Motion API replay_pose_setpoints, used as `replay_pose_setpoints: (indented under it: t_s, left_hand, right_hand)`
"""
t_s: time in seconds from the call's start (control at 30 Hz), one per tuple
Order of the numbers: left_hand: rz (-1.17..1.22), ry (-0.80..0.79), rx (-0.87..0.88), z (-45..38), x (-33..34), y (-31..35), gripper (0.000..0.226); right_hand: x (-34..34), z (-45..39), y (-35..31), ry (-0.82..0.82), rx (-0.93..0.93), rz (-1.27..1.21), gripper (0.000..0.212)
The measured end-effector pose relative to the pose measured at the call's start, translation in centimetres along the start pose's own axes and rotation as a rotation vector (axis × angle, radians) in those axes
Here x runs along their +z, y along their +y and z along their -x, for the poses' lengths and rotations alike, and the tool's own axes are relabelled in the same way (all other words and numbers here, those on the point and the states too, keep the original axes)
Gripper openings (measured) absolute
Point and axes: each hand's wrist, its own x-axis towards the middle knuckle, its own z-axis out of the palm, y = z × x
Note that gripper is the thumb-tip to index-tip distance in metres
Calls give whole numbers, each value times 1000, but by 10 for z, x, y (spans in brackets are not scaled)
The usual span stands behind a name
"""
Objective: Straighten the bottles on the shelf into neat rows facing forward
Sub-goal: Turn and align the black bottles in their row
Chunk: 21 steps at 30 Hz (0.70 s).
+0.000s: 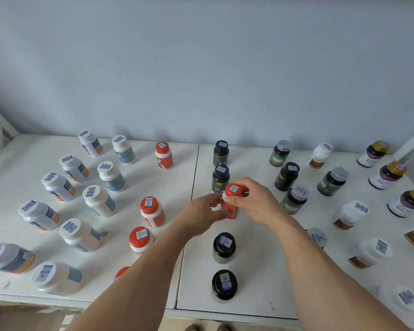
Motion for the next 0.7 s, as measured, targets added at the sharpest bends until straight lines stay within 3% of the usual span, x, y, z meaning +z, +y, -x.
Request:
replay_pose_setpoints:
  t_s: [0.2, 0.4, 0.57, 0.7]
  left_hand:
    - [228, -75, 15, -4, -6, 1, 32]
    - [325, -165, 1, -6, -15, 0, 35]
    - [373, -208, -30, -6, -18, 0, 40]
    - [389, -243, -45, -4, -20, 0, 50]
  right_hand:
    - [-3, -5, -12, 27, 25, -48, 49]
    - [-5, -5, -16, -26, 64, -40, 48]
    - [-6, -6, -20, -26, 94, -89, 60]
    - [-5, -6, -21, -26, 103, -115, 47]
